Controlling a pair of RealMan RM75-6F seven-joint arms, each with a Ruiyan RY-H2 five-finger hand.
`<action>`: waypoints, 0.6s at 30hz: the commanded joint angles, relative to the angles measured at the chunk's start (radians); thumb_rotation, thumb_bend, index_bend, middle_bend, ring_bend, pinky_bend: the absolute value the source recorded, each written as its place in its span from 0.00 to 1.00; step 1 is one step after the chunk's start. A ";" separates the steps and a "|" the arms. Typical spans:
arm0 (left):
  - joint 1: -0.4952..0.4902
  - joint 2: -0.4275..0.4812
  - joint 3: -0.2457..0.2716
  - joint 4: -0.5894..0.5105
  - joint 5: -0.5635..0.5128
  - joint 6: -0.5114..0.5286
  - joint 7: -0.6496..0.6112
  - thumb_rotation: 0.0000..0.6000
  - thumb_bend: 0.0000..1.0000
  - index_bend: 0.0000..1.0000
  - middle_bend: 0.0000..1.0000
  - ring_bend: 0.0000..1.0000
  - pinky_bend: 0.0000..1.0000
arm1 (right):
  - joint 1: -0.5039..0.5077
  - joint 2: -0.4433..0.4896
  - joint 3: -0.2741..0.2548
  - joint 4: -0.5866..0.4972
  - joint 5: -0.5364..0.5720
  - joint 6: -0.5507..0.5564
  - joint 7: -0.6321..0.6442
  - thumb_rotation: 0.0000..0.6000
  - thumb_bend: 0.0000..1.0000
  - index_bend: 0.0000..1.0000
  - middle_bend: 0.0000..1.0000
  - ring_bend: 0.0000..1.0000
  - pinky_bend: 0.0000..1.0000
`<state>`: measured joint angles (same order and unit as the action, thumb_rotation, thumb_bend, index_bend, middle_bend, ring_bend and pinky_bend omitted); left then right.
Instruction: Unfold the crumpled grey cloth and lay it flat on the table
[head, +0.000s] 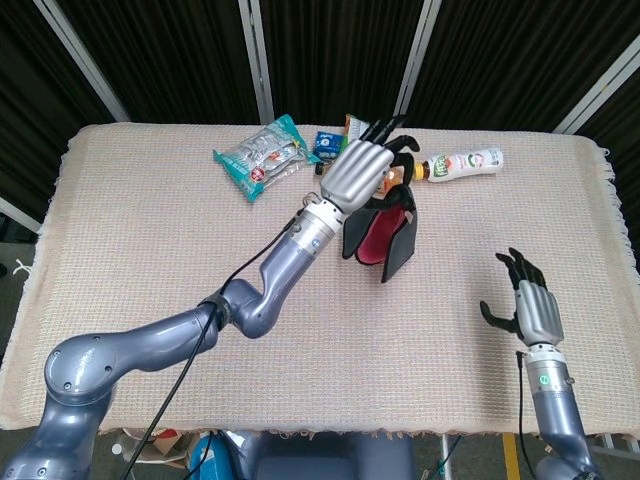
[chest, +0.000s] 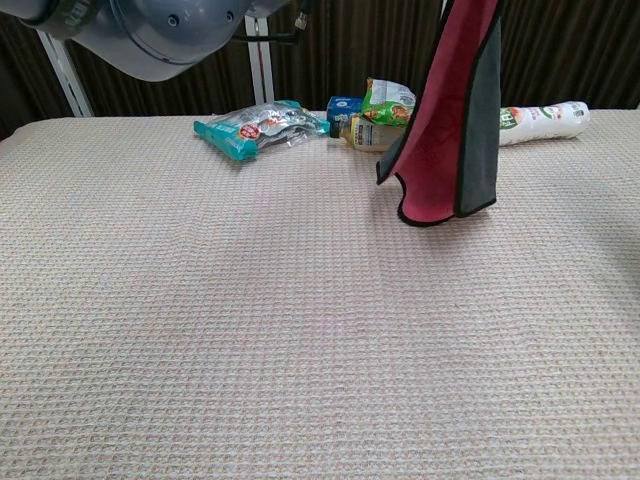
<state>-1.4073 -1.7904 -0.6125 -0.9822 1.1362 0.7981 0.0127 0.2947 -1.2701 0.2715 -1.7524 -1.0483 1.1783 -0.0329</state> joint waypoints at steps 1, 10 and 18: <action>-0.020 -0.011 0.004 0.031 -0.053 -0.002 0.063 1.00 0.52 0.60 0.26 0.03 0.02 | 0.017 -0.003 0.021 -0.036 0.036 -0.021 0.018 1.00 0.35 0.16 0.01 0.00 0.01; -0.062 -0.047 0.017 0.081 -0.125 -0.017 0.127 1.00 0.52 0.58 0.26 0.03 0.02 | 0.113 -0.038 0.081 -0.067 0.203 -0.114 -0.005 1.00 0.35 0.16 0.01 0.00 0.01; -0.142 -0.068 -0.015 0.156 -0.259 -0.048 0.271 1.00 0.53 0.57 0.25 0.03 0.02 | 0.236 -0.106 0.125 -0.027 0.383 -0.147 -0.101 1.00 0.35 0.16 0.01 0.00 0.01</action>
<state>-1.5183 -1.8502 -0.6106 -0.8535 0.9234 0.7569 0.2317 0.5097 -1.3584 0.3849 -1.7927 -0.6881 1.0415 -0.1150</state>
